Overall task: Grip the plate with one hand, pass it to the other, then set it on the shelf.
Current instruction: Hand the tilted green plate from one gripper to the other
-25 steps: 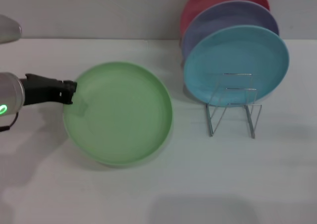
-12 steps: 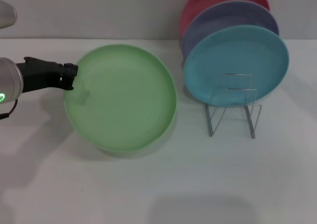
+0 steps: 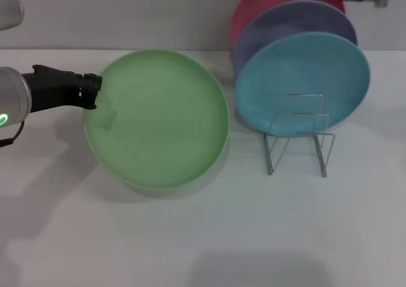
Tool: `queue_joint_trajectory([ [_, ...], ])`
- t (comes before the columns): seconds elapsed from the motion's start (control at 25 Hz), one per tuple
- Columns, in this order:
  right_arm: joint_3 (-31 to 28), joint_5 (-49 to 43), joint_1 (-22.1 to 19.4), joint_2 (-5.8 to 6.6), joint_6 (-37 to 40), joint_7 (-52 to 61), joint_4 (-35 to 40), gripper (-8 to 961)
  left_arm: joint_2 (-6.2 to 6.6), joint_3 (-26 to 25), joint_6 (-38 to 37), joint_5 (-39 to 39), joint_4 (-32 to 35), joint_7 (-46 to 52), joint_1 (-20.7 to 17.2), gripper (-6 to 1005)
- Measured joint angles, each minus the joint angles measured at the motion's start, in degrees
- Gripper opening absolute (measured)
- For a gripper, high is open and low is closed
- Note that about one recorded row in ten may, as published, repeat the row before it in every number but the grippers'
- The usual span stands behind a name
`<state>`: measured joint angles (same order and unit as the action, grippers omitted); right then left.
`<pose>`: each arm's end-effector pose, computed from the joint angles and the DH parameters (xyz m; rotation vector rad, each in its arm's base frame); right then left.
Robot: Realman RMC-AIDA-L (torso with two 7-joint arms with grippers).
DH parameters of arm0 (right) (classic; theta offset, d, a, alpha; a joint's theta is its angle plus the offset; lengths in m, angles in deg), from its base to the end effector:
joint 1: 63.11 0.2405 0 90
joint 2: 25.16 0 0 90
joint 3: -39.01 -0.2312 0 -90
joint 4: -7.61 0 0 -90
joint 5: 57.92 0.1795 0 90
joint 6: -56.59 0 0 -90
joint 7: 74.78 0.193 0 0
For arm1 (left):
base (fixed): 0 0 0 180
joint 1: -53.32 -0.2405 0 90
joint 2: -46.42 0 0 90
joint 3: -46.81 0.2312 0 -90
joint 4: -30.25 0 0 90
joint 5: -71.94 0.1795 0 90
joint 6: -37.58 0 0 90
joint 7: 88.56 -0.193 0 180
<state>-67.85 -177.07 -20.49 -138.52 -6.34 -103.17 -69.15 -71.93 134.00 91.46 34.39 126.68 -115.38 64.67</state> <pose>0.0454 0.4144 0.0246 -2.4510 0.8373 0.5444 -0.1790 0.3517 0.0176 -2.1743 -0.8016 -0.1589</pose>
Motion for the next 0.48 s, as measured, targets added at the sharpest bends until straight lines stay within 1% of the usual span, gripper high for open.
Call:
queue_joint_trajectory([
  [0.04, 0.1, -1.76, 2.08, 0.05, -2.8, 1.36, 2.01, 740, -0.02, 0.0, -0.01, -0.01, 0.01, -0.08, 0.06, 26],
  [0.12, 0.84, -6.44, 4.53, -0.04, -5.59, 4.05, 4.12, 738, -0.04, 0.03, -0.01, -0.04, 0.02, -0.08, 0.12, 27],
  [0.16, 2.36, -10.91, 6.02, -0.35, -6.49, 5.77, 5.12, 737, -0.04, 0.07, -0.02, -0.13, 0.05, -0.1, 0.16, 27],
  [0.2, 3.4, -12.45, 6.7, -0.56, -6.71, 6.23, 5.6, 737, -0.04, 0.07, -0.02, -0.13, 0.05, -0.1, 0.16, 27],
  [0.24, 3.4, -12.45, 6.7, -0.56, -6.71, 6.23, 5.6, 737, -0.03, 0.08, -0.06, -0.4, 0.09, -0.13, 0.16, 27],
  [0.36, 6.27, -13.45, 8.56, -1.05, -7.05, 6.61, 7.65, 736, -0.01, 0.14, -0.08, -0.73, 0.14, -0.18, 0.16, 27],
  [0.48, 7.07, -13.59, 8.94, -1.17, -6.68, 6.64, 8.37, 737, -0.05, 0.34, -0.13, -0.78, 0.16, -0.22, 0.14, 27],
])
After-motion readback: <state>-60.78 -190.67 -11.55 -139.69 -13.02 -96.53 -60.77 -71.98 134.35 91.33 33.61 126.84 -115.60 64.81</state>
